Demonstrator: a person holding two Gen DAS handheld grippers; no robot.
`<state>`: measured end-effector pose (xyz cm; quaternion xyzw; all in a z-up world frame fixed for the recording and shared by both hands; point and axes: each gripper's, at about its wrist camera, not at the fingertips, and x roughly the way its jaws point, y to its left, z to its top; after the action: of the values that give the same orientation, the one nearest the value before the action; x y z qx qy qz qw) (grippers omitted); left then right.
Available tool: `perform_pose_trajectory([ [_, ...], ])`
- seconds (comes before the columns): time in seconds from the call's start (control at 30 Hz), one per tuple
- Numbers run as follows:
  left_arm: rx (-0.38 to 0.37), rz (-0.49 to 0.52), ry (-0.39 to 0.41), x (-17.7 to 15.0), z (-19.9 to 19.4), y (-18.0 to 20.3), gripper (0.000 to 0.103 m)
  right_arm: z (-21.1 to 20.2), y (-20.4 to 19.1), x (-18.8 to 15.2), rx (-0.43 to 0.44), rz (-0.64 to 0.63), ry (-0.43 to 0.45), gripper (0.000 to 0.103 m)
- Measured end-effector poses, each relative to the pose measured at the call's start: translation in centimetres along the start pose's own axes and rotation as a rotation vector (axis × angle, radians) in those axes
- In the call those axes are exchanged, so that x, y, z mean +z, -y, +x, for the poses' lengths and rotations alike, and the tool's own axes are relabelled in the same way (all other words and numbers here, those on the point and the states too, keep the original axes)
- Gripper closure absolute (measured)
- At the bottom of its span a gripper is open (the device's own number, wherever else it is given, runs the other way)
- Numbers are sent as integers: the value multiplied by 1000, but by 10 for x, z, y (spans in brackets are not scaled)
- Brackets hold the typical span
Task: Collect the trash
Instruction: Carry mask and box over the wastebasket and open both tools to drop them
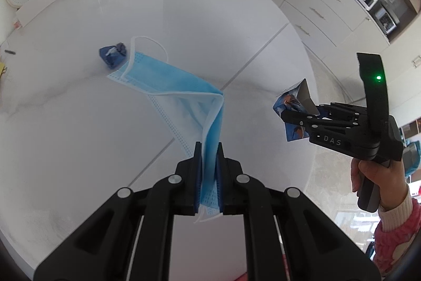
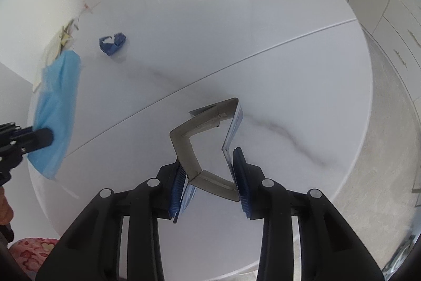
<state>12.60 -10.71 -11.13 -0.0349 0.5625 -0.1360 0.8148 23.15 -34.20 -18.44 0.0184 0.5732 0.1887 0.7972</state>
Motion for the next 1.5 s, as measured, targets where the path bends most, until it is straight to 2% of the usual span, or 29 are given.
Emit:
perform_pose_trajectory([
  [0.23,-76,117,-25,-25,-6,61,94,-59,21,-62,4,102,75,67],
  [0.53,-137,297,-72,-74,5,157,94,-107,58,-147,-50,196,84,67],
  [0.7,-155,347,-93,-90,14,193,94,-123,81,-183,-60,233,84,67],
  [0.8,-153,369,-112,-98,22,207,94,-126,88,-196,-59,241,82,67],
  [0.93,-153,410,-182,-110,44,224,94,-130,98,-209,-53,243,77,67],
  [1.07,-110,469,-290,-131,82,242,94,-129,106,-214,-43,236,70,66],
  [1.17,-78,484,-327,-137,100,250,93,-131,112,-220,-38,230,68,66],
  [1.2,-70,483,-334,-138,103,252,91,-131,113,-222,-34,230,68,66],
  [1.23,-57,479,-335,-138,105,253,83,-131,114,-223,-32,230,68,66],
  [1.27,-50,477,-330,-138,106,258,71,-131,114,-223,-31,231,68,66],
  [1.37,-36,487,-273,-135,94,260,46,-129,114,-225,-24,236,67,66],
  [1.43,-32,497,-242,-134,87,260,40,-127,114,-226,-19,239,65,66],
  [1.5,-31,501,-222,-131,81,260,38,-126,113,-226,-17,239,64,65],
])
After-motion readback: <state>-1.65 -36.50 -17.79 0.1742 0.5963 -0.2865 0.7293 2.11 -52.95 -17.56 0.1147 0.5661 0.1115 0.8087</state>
